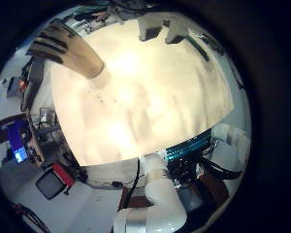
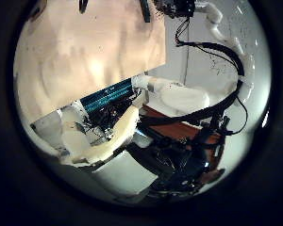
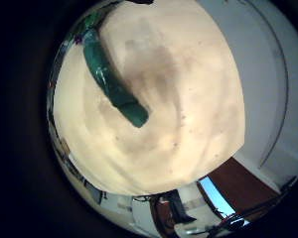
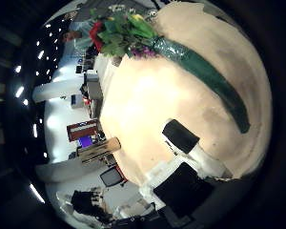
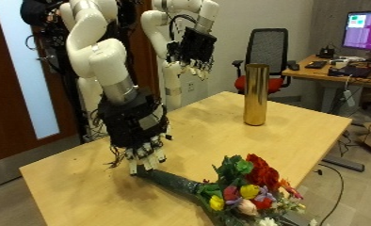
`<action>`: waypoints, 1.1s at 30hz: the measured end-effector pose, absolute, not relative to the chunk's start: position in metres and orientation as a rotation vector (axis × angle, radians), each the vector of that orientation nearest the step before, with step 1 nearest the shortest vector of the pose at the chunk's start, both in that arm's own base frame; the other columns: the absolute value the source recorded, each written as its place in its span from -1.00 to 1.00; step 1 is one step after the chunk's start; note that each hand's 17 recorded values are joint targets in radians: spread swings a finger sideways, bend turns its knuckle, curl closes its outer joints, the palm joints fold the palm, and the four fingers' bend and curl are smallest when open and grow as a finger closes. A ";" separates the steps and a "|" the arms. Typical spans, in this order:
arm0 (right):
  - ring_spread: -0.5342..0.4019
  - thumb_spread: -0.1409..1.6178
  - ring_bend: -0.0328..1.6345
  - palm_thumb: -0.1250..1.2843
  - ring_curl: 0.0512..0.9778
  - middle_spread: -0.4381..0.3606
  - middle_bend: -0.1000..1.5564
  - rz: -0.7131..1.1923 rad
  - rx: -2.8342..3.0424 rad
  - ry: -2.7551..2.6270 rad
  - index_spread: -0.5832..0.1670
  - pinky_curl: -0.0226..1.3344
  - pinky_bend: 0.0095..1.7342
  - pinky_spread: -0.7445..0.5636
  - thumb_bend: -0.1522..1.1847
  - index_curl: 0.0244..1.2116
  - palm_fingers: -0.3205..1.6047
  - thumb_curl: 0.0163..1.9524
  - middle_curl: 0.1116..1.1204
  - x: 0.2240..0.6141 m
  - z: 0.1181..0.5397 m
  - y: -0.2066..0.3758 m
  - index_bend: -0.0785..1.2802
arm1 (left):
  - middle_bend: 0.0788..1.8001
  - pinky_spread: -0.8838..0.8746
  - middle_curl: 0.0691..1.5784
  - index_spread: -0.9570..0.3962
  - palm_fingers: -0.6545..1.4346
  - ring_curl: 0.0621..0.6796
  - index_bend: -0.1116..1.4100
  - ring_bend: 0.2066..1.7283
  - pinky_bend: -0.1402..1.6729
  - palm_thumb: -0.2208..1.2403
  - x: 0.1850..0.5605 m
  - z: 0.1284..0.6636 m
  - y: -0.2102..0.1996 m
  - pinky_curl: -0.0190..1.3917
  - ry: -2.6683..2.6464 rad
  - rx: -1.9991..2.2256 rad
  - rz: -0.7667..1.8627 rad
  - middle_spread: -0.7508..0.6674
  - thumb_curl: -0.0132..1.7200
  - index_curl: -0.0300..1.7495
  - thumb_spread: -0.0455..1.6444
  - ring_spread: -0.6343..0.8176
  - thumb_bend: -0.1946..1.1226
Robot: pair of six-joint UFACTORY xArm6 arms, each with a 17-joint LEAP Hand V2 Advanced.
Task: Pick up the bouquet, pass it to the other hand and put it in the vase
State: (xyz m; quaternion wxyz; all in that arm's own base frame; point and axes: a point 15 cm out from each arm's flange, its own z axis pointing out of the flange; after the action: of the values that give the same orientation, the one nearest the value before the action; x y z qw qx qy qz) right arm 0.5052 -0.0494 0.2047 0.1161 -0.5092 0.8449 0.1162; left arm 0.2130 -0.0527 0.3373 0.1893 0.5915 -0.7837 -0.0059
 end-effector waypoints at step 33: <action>0.23 0.30 -0.07 0.28 -0.54 0.49 -0.30 0.470 -1.505 2.561 0.47 -0.55 -0.56 0.41 -0.81 -0.57 -0.39 -0.55 -0.44 0.526 0.152 -0.061 -0.65 | -0.87 0.62 -0.67 0.64 -0.22 -0.53 -0.63 -0.72 -0.63 -0.11 0.212 0.339 -0.054 -0.56 -2.194 1.677 -0.009 0.59 -0.63 -0.59 0.20 0.65 -0.75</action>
State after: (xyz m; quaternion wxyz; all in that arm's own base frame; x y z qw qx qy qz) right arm 0.5261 -0.0605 0.1519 0.0671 -0.4995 0.8495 0.1560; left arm 0.2124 -0.0541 0.3389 0.1890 0.5964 -0.7801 -0.0034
